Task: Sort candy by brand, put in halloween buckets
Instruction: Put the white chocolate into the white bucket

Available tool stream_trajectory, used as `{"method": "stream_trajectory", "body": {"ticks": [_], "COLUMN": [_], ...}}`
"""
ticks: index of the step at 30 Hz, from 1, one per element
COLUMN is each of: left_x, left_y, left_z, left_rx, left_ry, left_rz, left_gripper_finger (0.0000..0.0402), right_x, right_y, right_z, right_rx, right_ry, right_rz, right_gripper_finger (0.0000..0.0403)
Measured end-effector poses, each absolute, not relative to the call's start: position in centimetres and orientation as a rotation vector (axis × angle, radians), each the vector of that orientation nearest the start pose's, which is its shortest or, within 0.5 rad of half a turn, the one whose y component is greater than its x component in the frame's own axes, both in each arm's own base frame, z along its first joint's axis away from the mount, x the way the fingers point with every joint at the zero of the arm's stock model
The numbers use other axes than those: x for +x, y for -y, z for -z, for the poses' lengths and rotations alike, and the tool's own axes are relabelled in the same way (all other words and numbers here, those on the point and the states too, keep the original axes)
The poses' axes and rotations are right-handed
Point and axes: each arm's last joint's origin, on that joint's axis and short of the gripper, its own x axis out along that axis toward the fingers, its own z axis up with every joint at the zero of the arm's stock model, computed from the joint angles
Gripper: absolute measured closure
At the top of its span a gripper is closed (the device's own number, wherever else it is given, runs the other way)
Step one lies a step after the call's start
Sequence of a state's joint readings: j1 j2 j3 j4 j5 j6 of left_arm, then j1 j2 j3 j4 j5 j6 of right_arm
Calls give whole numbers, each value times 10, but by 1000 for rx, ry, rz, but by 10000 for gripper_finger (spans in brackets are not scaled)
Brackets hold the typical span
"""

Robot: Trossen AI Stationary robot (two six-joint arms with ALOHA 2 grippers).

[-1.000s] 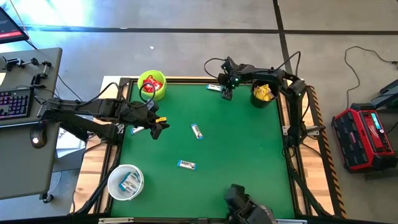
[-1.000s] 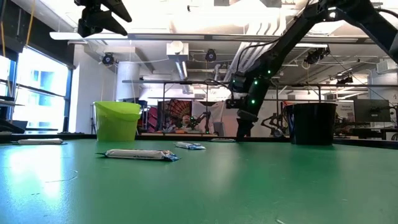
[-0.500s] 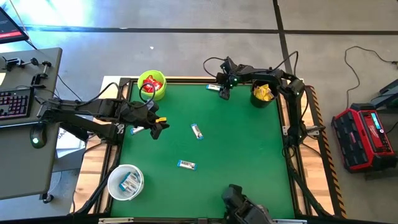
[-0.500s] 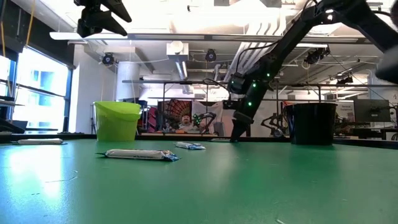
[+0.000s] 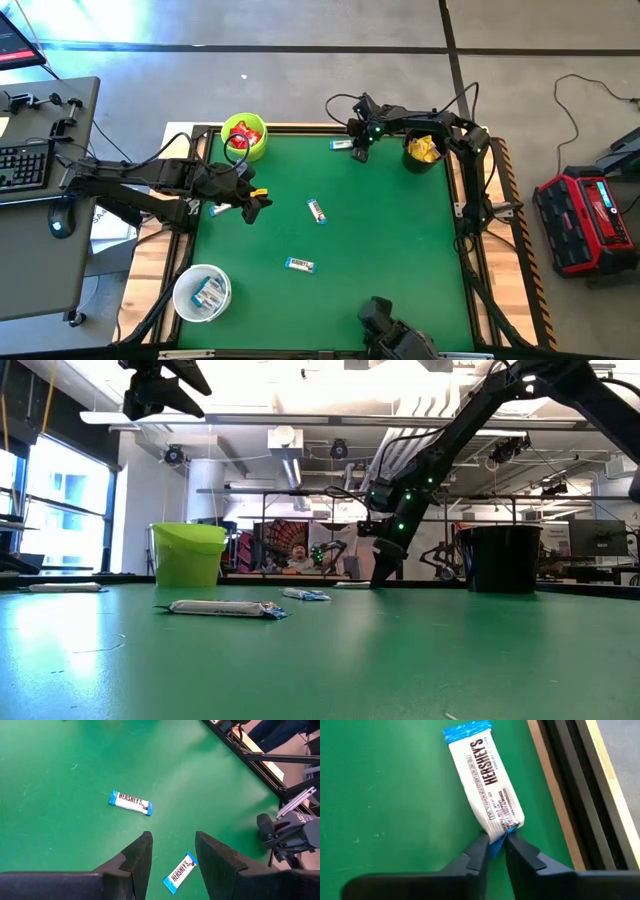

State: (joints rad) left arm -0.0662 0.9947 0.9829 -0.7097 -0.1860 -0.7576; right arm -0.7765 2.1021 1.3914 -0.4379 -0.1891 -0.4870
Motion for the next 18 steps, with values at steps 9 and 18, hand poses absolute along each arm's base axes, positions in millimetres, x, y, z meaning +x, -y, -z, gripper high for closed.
{"method": "stream_trajectory", "body": {"ticks": [9, 18], "left_x": [194, 194], "left_y": [8, 6], "left_z": [-319, -319], "left_rx": [-644, -691], "left_ry": [-631, -592], "left_rz": [-381, -449], "left_gripper_finger": [259, 259], "right_x": [299, 295], "right_y": [286, 273], "right_z": [-133, -173], "right_rx": [161, 199], "right_ry": [-1120, -1074], "right_rz": [270, 302], "right_gripper_finger": [401, 402]}}
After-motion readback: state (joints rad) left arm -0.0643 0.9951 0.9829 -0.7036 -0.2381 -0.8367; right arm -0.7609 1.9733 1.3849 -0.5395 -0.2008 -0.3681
